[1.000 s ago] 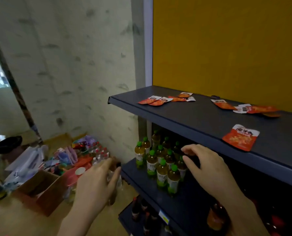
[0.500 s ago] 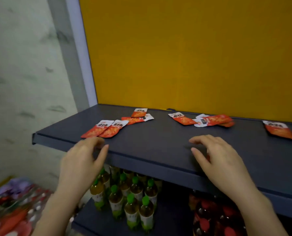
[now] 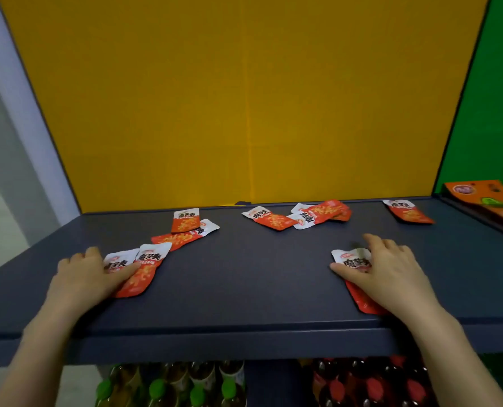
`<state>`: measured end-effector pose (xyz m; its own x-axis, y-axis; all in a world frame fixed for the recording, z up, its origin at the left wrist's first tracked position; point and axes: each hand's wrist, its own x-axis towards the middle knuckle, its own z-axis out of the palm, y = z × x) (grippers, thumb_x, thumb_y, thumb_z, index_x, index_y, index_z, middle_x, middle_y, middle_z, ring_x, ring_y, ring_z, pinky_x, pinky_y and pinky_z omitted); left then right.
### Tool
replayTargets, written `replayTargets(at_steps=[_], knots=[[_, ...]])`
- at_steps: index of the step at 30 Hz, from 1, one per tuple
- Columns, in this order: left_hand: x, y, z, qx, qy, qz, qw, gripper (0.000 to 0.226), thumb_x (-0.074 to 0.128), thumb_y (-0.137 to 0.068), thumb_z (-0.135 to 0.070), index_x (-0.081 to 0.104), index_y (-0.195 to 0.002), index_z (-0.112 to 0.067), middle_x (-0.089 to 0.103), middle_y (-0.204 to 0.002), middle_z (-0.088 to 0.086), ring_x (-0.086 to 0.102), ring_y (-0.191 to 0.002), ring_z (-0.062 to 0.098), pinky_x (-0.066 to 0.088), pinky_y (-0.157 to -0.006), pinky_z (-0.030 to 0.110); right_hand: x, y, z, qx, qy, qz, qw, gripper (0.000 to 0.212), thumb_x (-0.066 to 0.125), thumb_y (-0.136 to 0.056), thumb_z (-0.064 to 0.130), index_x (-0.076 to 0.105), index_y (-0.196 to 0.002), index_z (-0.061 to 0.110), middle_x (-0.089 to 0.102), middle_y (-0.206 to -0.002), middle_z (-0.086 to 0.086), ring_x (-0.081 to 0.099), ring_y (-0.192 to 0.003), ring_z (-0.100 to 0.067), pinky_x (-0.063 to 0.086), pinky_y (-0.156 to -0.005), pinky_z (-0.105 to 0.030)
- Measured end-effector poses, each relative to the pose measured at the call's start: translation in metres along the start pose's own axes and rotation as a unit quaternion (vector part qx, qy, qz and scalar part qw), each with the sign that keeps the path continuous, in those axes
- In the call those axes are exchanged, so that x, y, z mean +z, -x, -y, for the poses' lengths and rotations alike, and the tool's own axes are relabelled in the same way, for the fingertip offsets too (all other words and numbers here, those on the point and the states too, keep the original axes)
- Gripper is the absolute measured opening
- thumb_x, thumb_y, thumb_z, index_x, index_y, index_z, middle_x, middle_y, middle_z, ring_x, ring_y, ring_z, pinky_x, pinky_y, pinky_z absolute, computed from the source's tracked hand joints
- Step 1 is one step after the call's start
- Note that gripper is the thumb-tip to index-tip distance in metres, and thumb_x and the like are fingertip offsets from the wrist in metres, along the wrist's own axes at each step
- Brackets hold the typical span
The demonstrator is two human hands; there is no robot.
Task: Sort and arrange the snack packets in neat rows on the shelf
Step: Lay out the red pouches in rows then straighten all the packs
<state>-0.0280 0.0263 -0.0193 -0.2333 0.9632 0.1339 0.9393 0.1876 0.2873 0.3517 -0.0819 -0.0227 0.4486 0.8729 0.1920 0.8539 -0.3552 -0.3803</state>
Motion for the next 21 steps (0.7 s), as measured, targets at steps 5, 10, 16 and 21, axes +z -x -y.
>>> replayTargets(at_steps=[5,10,16,21], knots=[[-0.010,-0.014,0.006,0.006,0.116,0.093,0.989,0.070,0.072,-0.065,-0.053,0.058,-0.107,0.001,0.060,-0.102,0.016,0.053,-0.086,0.027,0.039,-0.073,0.033,-0.011,-0.014,-0.003,0.044,0.003,0.051,0.998,0.076,0.062,-0.067,0.069,0.049,-0.123,0.020,0.056,-0.127,-0.007,0.050,-0.118,-0.031,0.042,-0.086,-0.036],[-0.010,-0.022,0.008,0.043,0.164,0.127,0.977,0.042,0.077,-0.061,-0.046,0.066,-0.084,-0.013,0.067,-0.089,0.008,0.060,-0.081,0.023,0.045,-0.072,0.034,-0.028,-0.037,0.001,0.004,-0.002,0.117,0.993,0.072,0.072,-0.069,0.054,0.049,-0.127,0.018,0.054,-0.129,-0.006,0.051,-0.118,-0.025,0.042,-0.091,-0.034],[-0.004,-0.034,0.014,0.047,0.172,0.112,0.978,0.061,0.083,-0.055,-0.044,0.055,-0.097,-0.009,0.060,-0.097,0.006,0.056,-0.087,0.020,0.042,-0.078,0.034,-0.026,-0.095,0.020,-0.129,-0.078,0.099,0.984,0.054,0.075,-0.072,0.041,0.056,-0.117,0.018,0.061,-0.113,-0.001,0.053,-0.095,-0.014,0.038,-0.075,-0.025],[-0.014,-0.032,0.010,0.052,0.145,0.141,0.978,0.089,0.074,-0.034,-0.069,0.062,-0.103,-0.014,0.061,-0.092,0.001,0.059,-0.085,0.017,0.043,-0.077,0.031,-0.016,-0.147,0.034,-0.192,-0.039,0.148,0.969,0.052,0.076,-0.073,0.038,0.057,-0.117,0.018,0.060,-0.100,0.003,0.055,-0.089,-0.015,0.041,-0.071,-0.025]])
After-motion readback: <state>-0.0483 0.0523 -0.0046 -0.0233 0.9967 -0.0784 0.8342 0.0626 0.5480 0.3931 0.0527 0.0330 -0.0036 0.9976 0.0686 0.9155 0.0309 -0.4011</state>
